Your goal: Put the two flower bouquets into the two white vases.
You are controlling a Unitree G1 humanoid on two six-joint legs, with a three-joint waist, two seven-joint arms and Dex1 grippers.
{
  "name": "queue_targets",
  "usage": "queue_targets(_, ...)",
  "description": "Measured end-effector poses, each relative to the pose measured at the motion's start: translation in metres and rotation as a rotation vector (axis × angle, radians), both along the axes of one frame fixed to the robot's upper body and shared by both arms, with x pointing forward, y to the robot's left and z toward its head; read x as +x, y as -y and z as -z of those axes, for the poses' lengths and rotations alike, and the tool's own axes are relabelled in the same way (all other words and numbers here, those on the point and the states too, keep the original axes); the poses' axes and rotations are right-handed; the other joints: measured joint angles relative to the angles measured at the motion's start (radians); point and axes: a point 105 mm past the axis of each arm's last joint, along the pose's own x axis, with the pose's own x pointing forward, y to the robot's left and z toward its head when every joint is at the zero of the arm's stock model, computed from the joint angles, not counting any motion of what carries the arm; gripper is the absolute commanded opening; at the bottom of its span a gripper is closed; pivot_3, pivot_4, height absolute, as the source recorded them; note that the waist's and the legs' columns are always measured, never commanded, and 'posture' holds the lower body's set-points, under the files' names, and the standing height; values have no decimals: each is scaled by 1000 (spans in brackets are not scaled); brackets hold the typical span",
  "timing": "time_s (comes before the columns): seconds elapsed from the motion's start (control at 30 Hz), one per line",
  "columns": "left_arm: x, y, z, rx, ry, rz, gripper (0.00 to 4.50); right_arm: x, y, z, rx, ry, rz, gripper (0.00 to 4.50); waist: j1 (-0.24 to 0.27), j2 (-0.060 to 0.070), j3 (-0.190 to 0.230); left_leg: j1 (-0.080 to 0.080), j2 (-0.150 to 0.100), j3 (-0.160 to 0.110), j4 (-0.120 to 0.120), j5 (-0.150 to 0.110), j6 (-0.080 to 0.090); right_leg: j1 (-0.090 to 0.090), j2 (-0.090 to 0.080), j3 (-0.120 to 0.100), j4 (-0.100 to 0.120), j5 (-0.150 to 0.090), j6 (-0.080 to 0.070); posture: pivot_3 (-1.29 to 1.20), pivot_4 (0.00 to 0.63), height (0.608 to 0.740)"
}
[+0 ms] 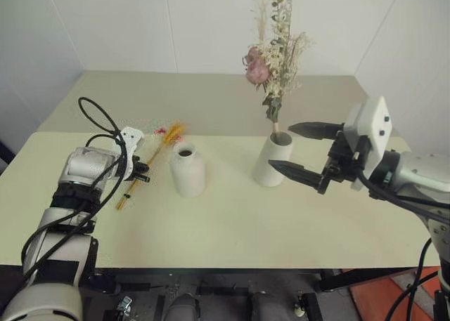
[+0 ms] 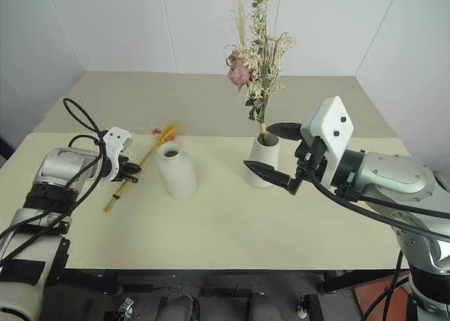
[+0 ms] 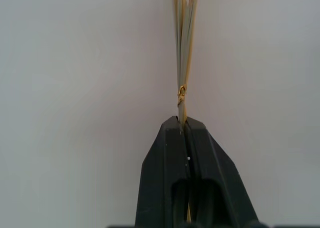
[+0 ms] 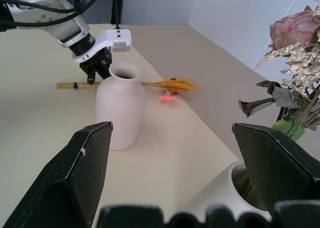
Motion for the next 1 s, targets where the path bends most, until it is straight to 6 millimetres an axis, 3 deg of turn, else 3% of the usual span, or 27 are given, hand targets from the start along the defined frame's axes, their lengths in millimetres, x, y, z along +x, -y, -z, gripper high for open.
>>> queue_targets(0.07, 11, 0, -25, -61, 153, -43, 17, 1, 1, 0, -3, 2, 7, 4500, 1, 0, 0, -1, 0, 0, 0, 0, 0, -1, 0, 0, -1, 0, 0, 0, 150, 740)
queue_targets(0.2, 22, 10, -98, -231, 521, -82, 17, 2, 2, 3, -4, -9, 11, 4500, 4, 0, 0, -3, -1, -1, 0, 0, 0, -1, -2, -1, -1, 1, 1, 0, 150, 740)
queue_targets(0.37, -2, 43, -184, -620, 882, 83, 17, 4, 8, 12, -16, -29, 42, 4500, 6, -1, 0, -3, -2, -1, 0, 0, 0, 0, -3, -1, -1, 1, 2, 0, 150, 740)
queue_targets(0.47, -22, 49, -211, -818, 1003, 222, 17, 5, 11, 16, -24, -33, 62, 4500, -1, -1, 0, -1, -2, 0, 0, 0, 0, 0, -2, 0, -1, 1, 2, 0, 150, 740)
queue_targets(0.7, -51, 63, -218, -1053, 960, 557, 17, 5, 17, 24, -16, -37, 116, 4500, -5, -1, 0, 1, -2, 0, 0, 0, 0, 2, -1, 0, -1, 1, 2, 0, 150, 740)
queue_targets(0.83, -58, 64, -201, -1076, 886, 666, 17, 3, 17, 28, 20, -41, 135, 4500, -5, -1, 0, 1, -2, 0, 0, 0, 0, 2, -1, 0, -1, 1, 2, 0, 150, 740)
queue_targets(1.0, -51, 69, -183, -1073, 803, 697, 17, 1, 19, 26, 41, -24, 156, 4500, -1, -1, 0, 1, -2, 0, 1, 0, 0, 2, -1, 0, -1, 1, 2, 0, 150, 740)
